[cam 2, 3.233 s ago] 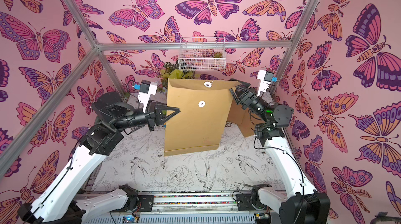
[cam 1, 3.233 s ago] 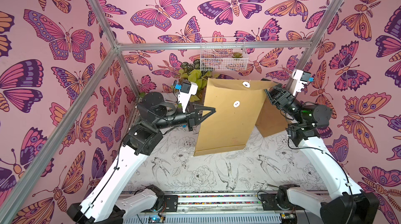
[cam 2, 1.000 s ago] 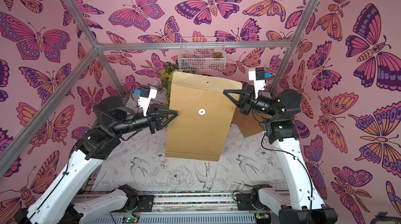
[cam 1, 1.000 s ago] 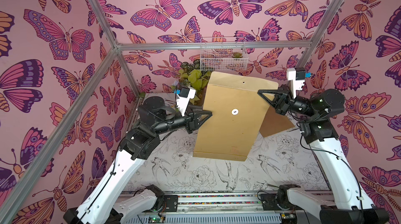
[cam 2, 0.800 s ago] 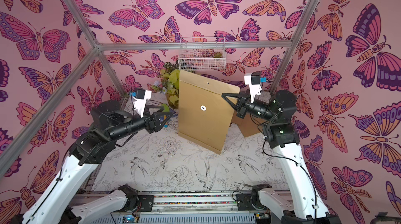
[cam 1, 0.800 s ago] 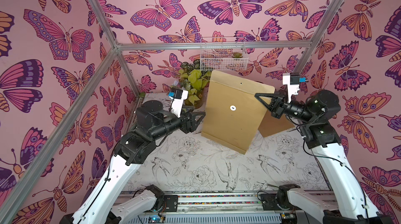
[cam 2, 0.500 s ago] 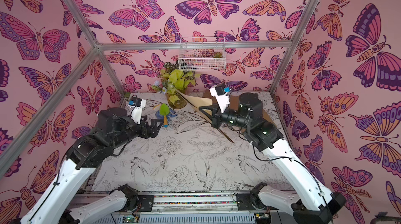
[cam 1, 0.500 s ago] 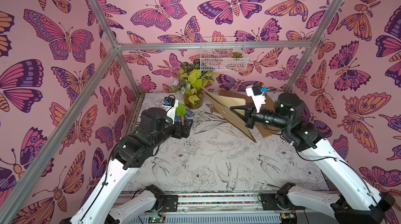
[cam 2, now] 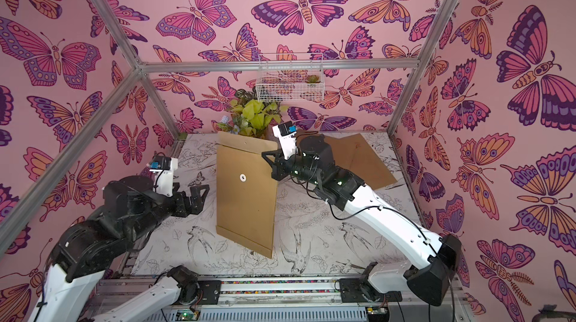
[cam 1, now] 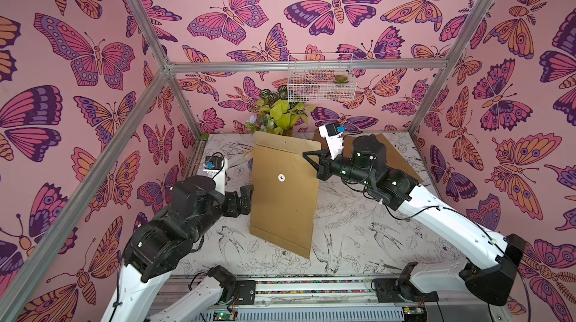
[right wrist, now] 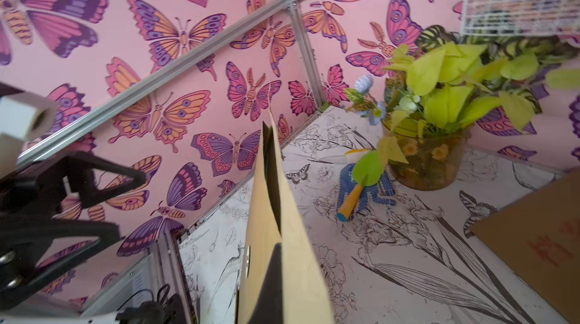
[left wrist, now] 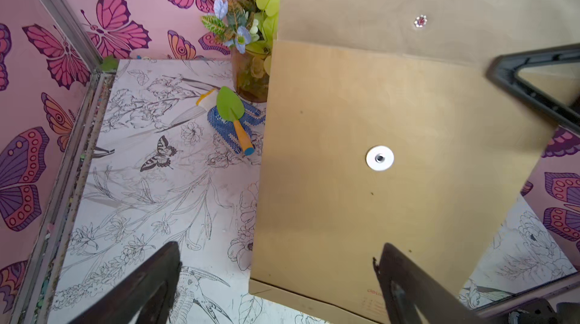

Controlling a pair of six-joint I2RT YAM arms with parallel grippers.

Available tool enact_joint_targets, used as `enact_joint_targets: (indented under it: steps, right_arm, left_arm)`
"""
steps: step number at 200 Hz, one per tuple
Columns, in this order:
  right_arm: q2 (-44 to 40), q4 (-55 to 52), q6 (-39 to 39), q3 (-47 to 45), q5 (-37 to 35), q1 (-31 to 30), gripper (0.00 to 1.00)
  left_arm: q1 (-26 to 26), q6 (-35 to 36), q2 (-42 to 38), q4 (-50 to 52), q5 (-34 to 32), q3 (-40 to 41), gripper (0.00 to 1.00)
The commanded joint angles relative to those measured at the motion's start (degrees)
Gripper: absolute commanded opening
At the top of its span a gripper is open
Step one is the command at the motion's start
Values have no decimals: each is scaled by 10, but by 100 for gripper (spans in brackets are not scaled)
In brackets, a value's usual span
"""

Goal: Open the file bag
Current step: Place the file bag at the center of the board.

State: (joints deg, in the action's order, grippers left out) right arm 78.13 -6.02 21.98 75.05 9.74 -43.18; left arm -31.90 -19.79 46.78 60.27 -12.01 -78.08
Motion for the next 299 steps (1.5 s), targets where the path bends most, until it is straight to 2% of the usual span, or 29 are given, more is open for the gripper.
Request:
enact_joint_targets:
  steps: [1,28,66,117,147,179,238,259,299]
  right_arm:
    - [54,16,51,-62,-30,39,0]
    - [136,4,53,-76,-3,66,0]
    - [214,0,41,-70,2,68,0]
    - [329,35,36,-7,39,67,0]
    - [389,55,24,60,78,60,0]
    - [446,39,0,155,76,29,0]
    - [549,36,72,300,52,-18,0]
    - [561,51,92,300,44,-34,0]
    - [561,86,113,262,72,-41,0]
  left_arm:
    - [2,-22,24,9,24,39,99]
    - [2,-39,42,-28,66,85,100]
    - [2,-52,53,-47,80,118,100]
    - [2,-63,47,-55,86,136,99]
    - [2,-64,43,-56,88,144,99]
    - [2,-65,40,-56,87,149,99]
    - [3,-71,27,-50,64,155,99]
    - [5,-73,25,-46,59,154,99]
    - [7,-75,29,-48,60,157,99]
